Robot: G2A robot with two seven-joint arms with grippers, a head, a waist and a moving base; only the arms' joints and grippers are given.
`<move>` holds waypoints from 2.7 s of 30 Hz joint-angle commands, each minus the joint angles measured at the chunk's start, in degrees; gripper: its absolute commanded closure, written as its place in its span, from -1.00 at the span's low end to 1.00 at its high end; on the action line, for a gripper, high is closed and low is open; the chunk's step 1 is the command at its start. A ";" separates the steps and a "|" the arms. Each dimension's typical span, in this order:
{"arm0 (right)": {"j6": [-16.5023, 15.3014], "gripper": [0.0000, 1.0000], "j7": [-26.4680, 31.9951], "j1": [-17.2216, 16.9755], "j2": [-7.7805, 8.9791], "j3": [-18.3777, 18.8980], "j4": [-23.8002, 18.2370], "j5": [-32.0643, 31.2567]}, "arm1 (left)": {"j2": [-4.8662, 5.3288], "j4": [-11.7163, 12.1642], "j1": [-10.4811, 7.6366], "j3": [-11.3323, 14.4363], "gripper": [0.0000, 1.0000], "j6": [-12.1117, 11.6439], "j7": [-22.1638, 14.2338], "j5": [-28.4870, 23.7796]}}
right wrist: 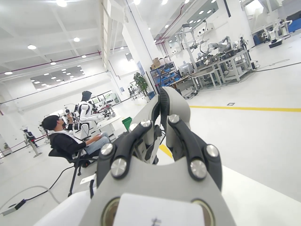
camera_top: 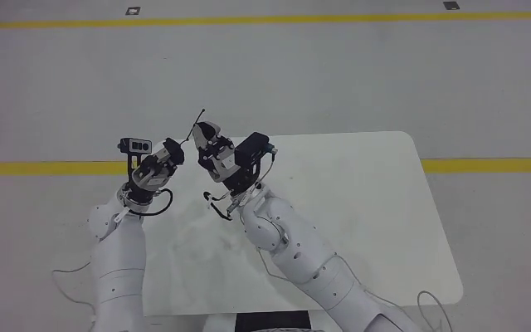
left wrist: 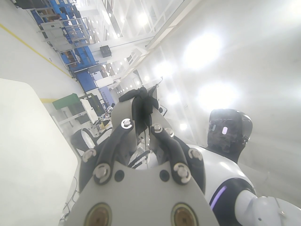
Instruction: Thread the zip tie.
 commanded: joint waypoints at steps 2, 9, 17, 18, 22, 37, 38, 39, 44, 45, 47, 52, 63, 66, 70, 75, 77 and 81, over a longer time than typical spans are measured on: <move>0.00 1.00 0.02 0.00 0.00 0.00 -0.01 0.01 | 0.00 0.00 0.00 0.00 1.00 0.00 0.00 0.00; 1.97 1.00 0.48 -0.69 0.17 0.03 -0.97 -3.39 | 0.00 0.00 0.00 0.00 1.00 0.00 0.00 0.00; 4.25 1.00 0.01 -0.77 -0.04 -0.25 -1.00 -5.27 | 0.00 0.00 0.00 0.00 1.00 0.00 0.00 0.00; 4.78 1.00 -0.04 -0.74 -0.12 -0.36 -0.99 -5.50 | 0.00 0.00 0.00 0.00 1.00 0.00 0.00 0.00; 5.93 1.00 0.05 -0.58 -0.38 -0.96 -0.88 -6.16 | 0.00 0.00 0.00 0.00 1.00 0.00 0.00 0.00; 7.11 1.00 0.34 -0.28 -0.85 -1.23 -0.22 -7.51 | 0.00 0.00 0.00 0.00 1.00 0.00 0.00 0.00; 7.20 1.00 0.34 -0.28 -0.88 -1.23 -0.20 -7.64 | 0.00 0.00 0.00 0.00 1.00 0.00 0.00 0.00; 7.25 1.00 0.35 -0.30 -0.90 -1.23 -0.17 -7.70 | 0.00 0.00 0.00 0.00 1.00 0.00 0.00 0.00; 7.47 1.00 0.32 -0.48 -0.97 -1.11 -0.10 -8.08 | 0.00 0.00 0.00 0.00 1.00 0.00 0.00 0.00; 7.50 1.00 0.32 -0.54 -0.98 -1.06 -0.13 -8.15 | 0.00 0.00 0.00 0.00 1.00 0.00 0.00 0.00; 7.53 1.00 0.36 -0.62 -0.99 -1.00 -0.20 -8.27 | 0.00 0.00 0.00 0.00 1.00 0.00 0.00 0.00; 7.27 1.00 0.86 -0.77 -1.03 -0.88 -0.17 -8.47 | 0.00 0.00 0.00 0.00 1.00 0.00 0.00 0.00; 7.05 1.00 2.51 -0.78 -1.26 -0.87 0.30 -7.86 | 0.00 0.00 0.00 0.00 1.00 0.00 0.00 0.00; 7.10 1.00 2.95 -0.90 -1.36 -0.81 0.37 -7.11 | 0.00 0.00 0.00 0.00 1.00 0.00 0.00 0.00; 6.63 1.00 2.71 -1.30 -1.56 -0.44 0.29 -4.32 | 0.00 0.00 0.00 0.00 1.00 0.00 0.00 0.00; 6.02 1.00 3.20 -1.52 -1.76 0.09 0.44 -1.23 | 0.00 0.00 0.00 0.00 1.00 0.00 0.00 0.00; 5.91 1.00 3.97 -1.71 -1.89 0.32 0.58 0.80 | 0.00 0.00 0.00 0.00 1.00 0.00 0.00 0.00; 6.22 1.00 5.24 -1.81 -2.11 0.54 0.83 3.25 | 0.00 0.00 0.00 0.00 1.00 0.00 0.00 0.00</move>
